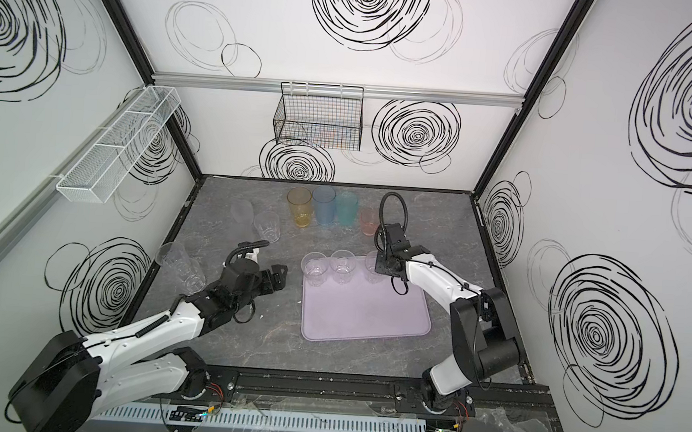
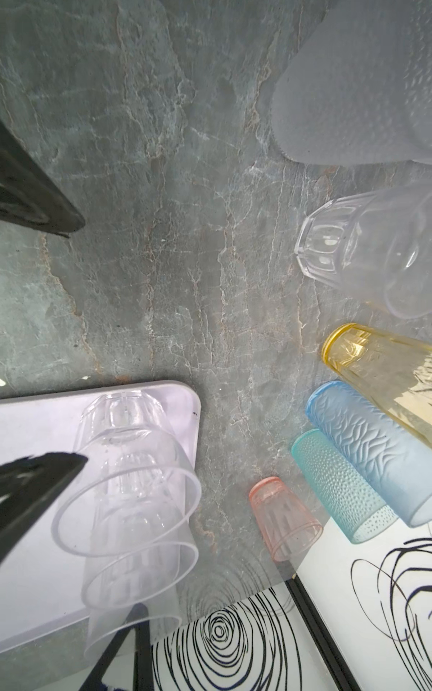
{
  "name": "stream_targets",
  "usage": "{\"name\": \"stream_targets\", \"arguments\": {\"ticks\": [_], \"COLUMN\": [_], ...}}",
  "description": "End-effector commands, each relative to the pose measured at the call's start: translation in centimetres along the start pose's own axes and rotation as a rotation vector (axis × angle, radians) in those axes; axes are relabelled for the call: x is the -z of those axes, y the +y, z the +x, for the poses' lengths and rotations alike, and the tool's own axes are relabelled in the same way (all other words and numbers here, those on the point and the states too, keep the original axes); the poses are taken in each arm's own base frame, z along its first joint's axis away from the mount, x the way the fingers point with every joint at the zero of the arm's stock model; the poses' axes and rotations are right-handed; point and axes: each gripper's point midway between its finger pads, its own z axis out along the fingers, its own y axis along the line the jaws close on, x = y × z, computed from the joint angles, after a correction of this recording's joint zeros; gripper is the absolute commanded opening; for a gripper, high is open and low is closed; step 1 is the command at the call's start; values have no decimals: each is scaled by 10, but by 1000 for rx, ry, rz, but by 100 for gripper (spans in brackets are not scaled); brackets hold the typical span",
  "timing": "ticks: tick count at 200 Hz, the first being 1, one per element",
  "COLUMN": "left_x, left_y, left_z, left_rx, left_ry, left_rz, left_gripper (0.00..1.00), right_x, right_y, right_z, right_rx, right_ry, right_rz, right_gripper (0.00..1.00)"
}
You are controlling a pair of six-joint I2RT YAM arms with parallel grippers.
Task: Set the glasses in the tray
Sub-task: 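Carry the clear cup onto the tray and open the right gripper, then grasp a clear cup by the yellow cup with the left gripper while the right hovers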
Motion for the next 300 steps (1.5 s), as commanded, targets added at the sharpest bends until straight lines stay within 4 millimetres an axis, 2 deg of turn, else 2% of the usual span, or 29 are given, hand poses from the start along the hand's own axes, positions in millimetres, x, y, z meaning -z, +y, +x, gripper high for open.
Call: {"name": "stream_targets", "arguments": {"ticks": [1,44,80,99,120,137,144,156,170,206,222,236,266,280,300], "left_x": [-2,-3,1,9,21,28,30,30,28,19,7,-9,-50,-71,-88], "left_y": [-6,-3,5,8,16,21,27,38,43,28,17,1,-32,-36,-33], "left_z": [-13,-31,-62,-91,-121,-145,-154,-166,-177,-200,-200,-189,-167,-155,-141], "left_rx": [20,7,-3,-29,-20,5,22,48,60,-39,-53,-77,-257,-319,-389], "left_ry": [-29,-56,-102,-150,-216,-258,-265,-264,-246,-215,-177,-131,-27,39,78], "left_rz": [21,1,-40,-72,-101,-83,-91,-95,-70,-88,-76,-48,-63,-84,-120], "left_gripper": [94,95,96,97,99,99,96,96,100,91,89,86,83,80,78], "right_x": [-10,-11,-6,5,33,56,63,73,77,68,65,63,64,66,68], "right_y": [-1,4,14,19,18,20,22,22,21,27,31,32,30,31,33], "right_z": [2,-5,-6,-14,-33,-47,-52,-58,-60,-47,-41,-37,-36,-36,-36], "right_rx": [-3,5,-15,-18,-19,-14,-2,10,19,-2,-13,-12,-8,-7,-17], "right_ry": [18,22,36,27,-49,-117,-143,-185,-225,-207,-184,-174,-174,-177,-182], "right_rz": [29,22,-47,-73,-82,-121,-138,-150,-161,-220,-248,-258,-249,-260,-280], "right_gripper": [15,21,31,40,47,49,50,50,51,52,51,52,52,52,52]}}
